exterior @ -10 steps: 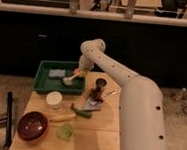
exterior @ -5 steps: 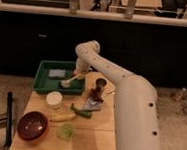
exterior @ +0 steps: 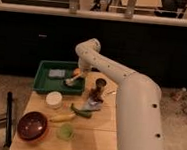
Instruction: Wipe tray with brush
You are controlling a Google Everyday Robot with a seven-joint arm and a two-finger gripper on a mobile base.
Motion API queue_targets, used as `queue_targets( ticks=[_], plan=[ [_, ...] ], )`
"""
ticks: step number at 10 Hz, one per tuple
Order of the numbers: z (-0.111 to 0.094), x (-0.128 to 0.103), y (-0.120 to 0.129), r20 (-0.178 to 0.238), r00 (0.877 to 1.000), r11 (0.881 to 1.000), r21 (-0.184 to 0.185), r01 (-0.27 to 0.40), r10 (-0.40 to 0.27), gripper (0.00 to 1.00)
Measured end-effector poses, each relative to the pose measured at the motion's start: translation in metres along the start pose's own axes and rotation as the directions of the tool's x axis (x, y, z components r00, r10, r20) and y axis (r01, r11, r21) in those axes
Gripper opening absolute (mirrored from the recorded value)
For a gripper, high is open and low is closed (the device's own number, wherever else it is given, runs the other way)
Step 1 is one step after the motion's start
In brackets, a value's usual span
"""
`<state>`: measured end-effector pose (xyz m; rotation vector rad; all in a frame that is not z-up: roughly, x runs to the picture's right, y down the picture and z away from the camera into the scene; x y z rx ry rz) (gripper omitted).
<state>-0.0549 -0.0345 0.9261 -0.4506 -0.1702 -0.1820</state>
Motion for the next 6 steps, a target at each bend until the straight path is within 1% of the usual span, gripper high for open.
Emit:
queue_targets(
  ticks=[2,3,4,6],
  plan=[
    [0.000,0.009,-0.007,-0.018,1.000,1.000,0.016,-0.012,0.013,0.00],
    [0.002,0.011,-0.010,-0.024,1.000,1.000,0.018,-0.016,0.016,0.00],
    [0.006,0.003,-0.014,-0.017,1.000,1.000,0.017,-0.013,0.013,0.00],
    [0.017,-0.019,-0.020,0.011,1.000,1.000,0.001,0.013,-0.013,0.00]
  ],
)
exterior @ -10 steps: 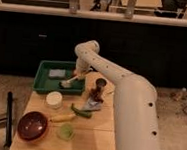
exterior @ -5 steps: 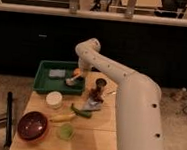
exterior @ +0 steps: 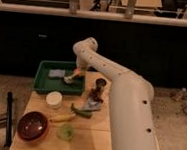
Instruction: Wipe tray with brush
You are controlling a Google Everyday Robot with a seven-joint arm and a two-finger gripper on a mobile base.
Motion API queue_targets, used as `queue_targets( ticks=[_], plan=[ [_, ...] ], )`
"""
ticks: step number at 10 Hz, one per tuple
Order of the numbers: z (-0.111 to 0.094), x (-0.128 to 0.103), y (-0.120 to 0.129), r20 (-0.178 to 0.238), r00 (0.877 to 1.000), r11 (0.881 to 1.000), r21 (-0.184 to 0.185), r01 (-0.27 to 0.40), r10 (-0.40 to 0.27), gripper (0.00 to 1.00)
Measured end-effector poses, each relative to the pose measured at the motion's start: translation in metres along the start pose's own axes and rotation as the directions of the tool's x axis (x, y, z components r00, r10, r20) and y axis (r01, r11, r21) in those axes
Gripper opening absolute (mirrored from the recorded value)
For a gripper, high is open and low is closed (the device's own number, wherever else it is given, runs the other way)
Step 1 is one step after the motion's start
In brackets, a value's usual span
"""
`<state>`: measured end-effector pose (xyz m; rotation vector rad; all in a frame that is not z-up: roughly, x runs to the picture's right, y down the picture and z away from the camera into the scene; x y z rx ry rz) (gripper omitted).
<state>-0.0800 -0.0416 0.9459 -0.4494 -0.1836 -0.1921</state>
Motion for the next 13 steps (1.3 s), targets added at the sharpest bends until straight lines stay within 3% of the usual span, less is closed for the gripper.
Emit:
queue_targets(
  ticks=[3,6,13],
  plan=[
    [0.009,-0.027,-0.003,0.046,0.998,0.998,-0.020,0.053,-0.052,0.00],
    [0.003,-0.031,0.007,0.064,0.994,0.996,-0.031,0.087,-0.085,0.00],
    [-0.015,-0.010,0.019,0.015,0.999,0.998,-0.044,0.042,-0.041,0.00]
  ],
)
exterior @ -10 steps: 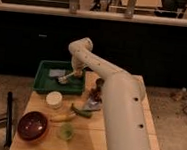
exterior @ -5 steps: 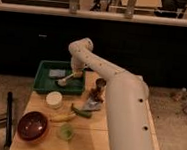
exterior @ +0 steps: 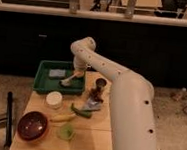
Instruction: Wipe tray with brush
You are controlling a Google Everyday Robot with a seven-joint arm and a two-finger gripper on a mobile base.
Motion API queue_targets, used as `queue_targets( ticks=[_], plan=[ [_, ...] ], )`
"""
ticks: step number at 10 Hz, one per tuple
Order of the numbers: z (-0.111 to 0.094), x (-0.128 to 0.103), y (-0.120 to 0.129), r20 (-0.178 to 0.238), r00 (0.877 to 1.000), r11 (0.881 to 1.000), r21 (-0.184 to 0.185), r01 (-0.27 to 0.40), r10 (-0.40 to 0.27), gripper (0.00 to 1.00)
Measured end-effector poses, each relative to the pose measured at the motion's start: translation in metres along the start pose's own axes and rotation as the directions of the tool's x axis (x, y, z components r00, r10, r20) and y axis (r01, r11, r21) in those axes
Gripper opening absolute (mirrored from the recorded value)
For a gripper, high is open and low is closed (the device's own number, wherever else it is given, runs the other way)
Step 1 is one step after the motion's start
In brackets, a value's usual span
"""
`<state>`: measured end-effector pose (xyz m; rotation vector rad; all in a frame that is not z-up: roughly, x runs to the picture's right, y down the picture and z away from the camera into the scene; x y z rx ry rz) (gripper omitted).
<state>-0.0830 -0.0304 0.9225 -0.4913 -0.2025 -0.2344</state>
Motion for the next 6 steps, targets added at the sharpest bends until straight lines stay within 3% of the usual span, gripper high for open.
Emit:
queue_targets(
  ticks=[3,6],
  plan=[
    [0.000,0.018,-0.005,-0.051,0.997,0.999,0.021,-0.049,0.050,0.00],
    [0.006,0.016,-0.018,-0.067,0.995,0.996,0.050,-0.070,0.073,0.00]
  ],
)
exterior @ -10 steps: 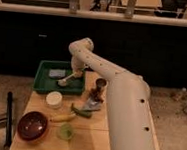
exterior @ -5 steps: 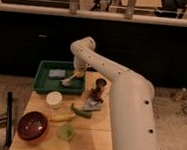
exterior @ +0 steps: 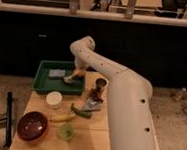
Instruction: Wipe tray with brush
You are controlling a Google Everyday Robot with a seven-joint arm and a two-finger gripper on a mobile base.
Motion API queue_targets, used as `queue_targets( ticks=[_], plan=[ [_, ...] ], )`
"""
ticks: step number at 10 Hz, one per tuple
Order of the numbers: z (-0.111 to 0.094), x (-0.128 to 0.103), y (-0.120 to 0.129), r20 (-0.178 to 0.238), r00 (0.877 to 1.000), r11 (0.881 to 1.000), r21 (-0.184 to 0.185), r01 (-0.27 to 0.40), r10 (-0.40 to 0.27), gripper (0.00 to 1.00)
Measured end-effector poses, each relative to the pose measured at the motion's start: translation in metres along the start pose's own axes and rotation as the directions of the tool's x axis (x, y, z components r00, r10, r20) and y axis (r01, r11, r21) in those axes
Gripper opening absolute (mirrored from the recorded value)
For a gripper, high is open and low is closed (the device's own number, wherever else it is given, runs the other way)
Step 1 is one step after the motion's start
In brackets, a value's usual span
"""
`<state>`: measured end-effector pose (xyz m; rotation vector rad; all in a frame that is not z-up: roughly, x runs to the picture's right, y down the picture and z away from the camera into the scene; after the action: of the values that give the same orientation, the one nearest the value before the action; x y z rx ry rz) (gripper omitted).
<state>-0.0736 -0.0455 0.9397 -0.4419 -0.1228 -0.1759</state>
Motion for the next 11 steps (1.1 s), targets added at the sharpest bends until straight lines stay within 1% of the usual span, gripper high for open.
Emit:
queue_targets(
  ticks=[2,3,5,6,8,9,11],
  plan=[
    [0.005,-0.005,-0.004,0.008,1.000,1.000,0.003,0.001,-0.001,0.00],
    [0.008,-0.012,-0.005,0.025,1.000,1.000,-0.002,0.013,-0.013,0.00],
    [0.012,-0.036,-0.003,0.067,0.997,0.999,-0.021,0.046,-0.044,0.00],
    [0.013,-0.038,-0.002,0.073,0.996,0.998,-0.025,0.056,-0.054,0.00],
    [0.013,-0.049,0.007,0.102,0.990,0.994,-0.045,0.097,-0.092,0.00],
    [0.011,-0.055,0.009,0.111,0.988,0.993,-0.048,0.112,-0.106,0.00],
    [0.004,-0.055,0.018,0.122,0.983,0.987,-0.066,0.146,-0.137,0.00]
  ],
)
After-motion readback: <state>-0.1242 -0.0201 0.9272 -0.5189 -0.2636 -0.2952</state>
